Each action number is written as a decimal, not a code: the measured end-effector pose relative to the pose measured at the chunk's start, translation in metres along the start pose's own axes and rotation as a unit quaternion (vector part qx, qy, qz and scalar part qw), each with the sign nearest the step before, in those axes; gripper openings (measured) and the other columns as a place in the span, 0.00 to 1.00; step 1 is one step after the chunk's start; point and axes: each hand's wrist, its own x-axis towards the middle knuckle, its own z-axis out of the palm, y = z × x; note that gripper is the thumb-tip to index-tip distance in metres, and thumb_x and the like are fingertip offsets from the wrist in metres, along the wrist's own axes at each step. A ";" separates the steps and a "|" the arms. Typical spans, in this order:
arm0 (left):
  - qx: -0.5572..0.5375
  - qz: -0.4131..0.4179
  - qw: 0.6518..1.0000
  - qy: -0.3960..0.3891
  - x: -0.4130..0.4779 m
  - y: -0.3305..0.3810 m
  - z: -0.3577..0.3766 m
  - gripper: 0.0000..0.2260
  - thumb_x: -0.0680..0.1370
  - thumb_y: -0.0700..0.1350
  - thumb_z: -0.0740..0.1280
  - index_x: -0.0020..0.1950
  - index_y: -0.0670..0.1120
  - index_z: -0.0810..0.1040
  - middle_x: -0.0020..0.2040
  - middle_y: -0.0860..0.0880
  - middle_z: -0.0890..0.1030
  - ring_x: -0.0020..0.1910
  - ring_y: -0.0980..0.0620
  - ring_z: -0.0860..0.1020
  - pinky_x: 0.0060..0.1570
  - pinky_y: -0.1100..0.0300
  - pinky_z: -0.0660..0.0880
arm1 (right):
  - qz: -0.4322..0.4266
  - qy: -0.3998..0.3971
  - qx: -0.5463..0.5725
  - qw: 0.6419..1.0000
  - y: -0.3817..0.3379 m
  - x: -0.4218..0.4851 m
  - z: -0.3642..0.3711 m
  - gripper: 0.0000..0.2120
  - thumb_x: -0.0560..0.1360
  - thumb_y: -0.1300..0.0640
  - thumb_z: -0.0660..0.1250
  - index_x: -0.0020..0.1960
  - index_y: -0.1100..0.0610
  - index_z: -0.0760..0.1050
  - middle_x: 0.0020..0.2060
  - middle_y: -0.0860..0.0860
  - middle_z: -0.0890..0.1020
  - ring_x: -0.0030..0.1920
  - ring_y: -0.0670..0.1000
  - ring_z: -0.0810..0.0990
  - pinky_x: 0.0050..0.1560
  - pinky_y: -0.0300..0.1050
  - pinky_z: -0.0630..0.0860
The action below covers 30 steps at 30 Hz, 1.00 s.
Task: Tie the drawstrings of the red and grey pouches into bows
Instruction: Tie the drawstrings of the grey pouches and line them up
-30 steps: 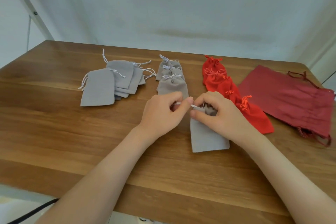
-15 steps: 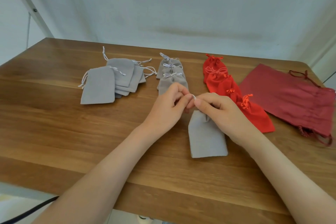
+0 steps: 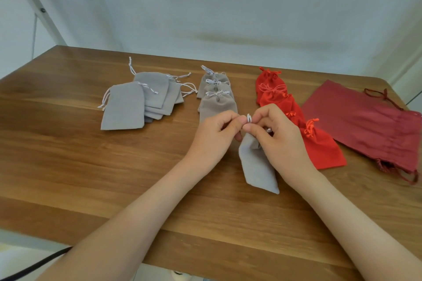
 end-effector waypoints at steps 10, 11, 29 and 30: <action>-0.031 -0.006 0.999 -0.024 -0.001 0.005 -0.002 0.15 0.80 0.47 0.63 0.33 0.50 0.76 0.27 0.59 0.74 0.29 0.63 0.69 0.35 0.69 0.65 | -0.074 0.003 -0.059 0.996 0.002 0.004 -0.005 0.13 0.72 0.62 0.70 0.50 0.45 0.76 0.41 0.34 0.77 0.46 0.42 0.72 0.47 0.30 0.67; -0.032 -0.008 0.999 -0.028 -0.001 0.004 -0.002 0.15 0.80 0.47 0.63 0.33 0.50 0.76 0.27 0.59 0.74 0.29 0.62 0.69 0.35 0.69 0.65 | -0.070 -0.003 -0.058 0.996 0.001 0.004 -0.006 0.13 0.72 0.62 0.70 0.47 0.44 0.76 0.41 0.33 0.76 0.45 0.41 0.72 0.46 0.29 0.66; 0.219 0.141 0.965 -0.013 -0.001 -0.016 0.008 0.09 0.77 0.45 0.66 0.42 0.40 0.79 0.37 0.51 0.70 0.38 0.56 0.71 0.39 0.66 0.64 | -0.039 -0.060 0.001 0.997 0.000 0.004 -0.004 0.05 0.78 0.67 0.61 0.46 0.59 0.71 0.38 0.57 0.75 0.36 0.51 0.75 0.39 0.41 0.72; 0.233 0.145 0.961 -0.013 -0.001 -0.017 0.008 0.10 0.78 0.45 0.66 0.42 0.39 0.80 0.37 0.48 0.71 0.39 0.53 0.71 0.38 0.65 0.63 | -0.038 -0.067 0.000 0.997 0.002 0.005 -0.005 0.06 0.77 0.67 0.61 0.46 0.58 0.71 0.39 0.56 0.75 0.39 0.53 0.76 0.42 0.45 0.73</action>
